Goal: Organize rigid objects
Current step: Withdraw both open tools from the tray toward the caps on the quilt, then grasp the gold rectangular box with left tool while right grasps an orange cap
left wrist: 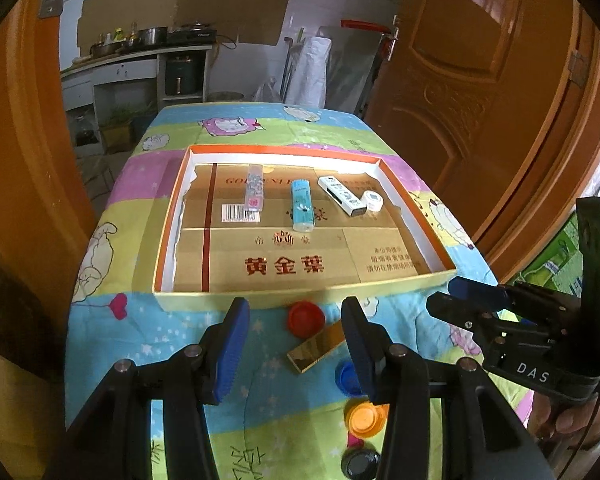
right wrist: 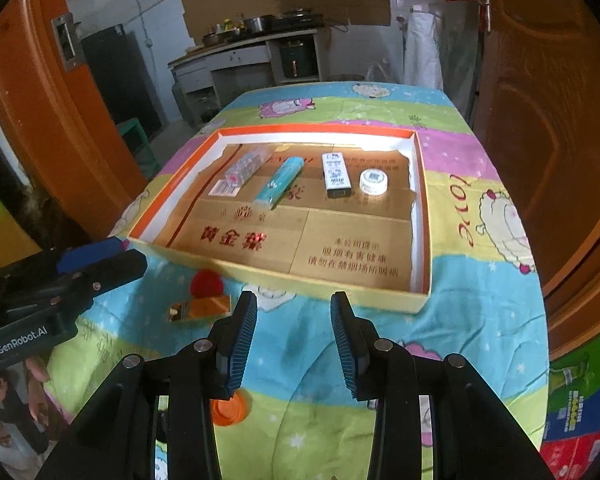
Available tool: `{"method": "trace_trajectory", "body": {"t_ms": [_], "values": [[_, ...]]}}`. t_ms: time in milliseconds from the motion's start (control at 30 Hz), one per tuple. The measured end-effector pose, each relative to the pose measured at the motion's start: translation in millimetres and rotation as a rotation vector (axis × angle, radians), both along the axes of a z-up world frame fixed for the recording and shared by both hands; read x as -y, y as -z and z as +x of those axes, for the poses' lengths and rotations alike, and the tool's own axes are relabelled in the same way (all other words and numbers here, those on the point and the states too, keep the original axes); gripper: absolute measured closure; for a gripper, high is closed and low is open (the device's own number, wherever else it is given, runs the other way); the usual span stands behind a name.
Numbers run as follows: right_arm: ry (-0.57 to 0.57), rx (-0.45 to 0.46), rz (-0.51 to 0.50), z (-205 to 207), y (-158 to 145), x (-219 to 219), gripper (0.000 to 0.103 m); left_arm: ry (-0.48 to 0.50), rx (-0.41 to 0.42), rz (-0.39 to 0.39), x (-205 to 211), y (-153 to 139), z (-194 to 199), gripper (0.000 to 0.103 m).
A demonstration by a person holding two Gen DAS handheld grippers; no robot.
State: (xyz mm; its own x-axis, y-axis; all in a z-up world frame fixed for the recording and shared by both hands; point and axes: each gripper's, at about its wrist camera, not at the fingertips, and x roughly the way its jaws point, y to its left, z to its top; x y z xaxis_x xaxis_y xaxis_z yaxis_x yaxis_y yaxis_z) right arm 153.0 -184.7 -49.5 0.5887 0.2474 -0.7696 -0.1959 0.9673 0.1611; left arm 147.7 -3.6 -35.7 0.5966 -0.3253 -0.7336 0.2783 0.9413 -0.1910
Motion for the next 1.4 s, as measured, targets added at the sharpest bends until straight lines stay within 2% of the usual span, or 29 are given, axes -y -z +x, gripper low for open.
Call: {"method": "trace_trajectory", "body": {"t_ms": [433,800,1167,1267,1400], "values": [[-0.038,0.014,-0.028,-28.8,18.7,-9.3,0.063,0.074,0.006,0.03,4.0,26.8,-27.0,0.056],[-0.111,0.018,-0.046,-53.6,37.9,-17.3,0.063,0.164,0.013,0.064,8.8,47.7,-30.1,0.056],[-0.13,0.008,-0.044,-67.2,50.7,-15.3,0.063,0.208,-0.042,0.085,10.3,64.2,-2.0,0.056],[-0.13,0.006,-0.043,-67.2,52.6,-12.6,0.063,0.233,-0.043,0.106,13.1,66.3,5.8,0.056],[-0.123,0.004,-0.039,-66.8,54.0,-8.3,0.063,0.27,-0.044,0.094,17.4,66.9,13.2,0.056]]}}
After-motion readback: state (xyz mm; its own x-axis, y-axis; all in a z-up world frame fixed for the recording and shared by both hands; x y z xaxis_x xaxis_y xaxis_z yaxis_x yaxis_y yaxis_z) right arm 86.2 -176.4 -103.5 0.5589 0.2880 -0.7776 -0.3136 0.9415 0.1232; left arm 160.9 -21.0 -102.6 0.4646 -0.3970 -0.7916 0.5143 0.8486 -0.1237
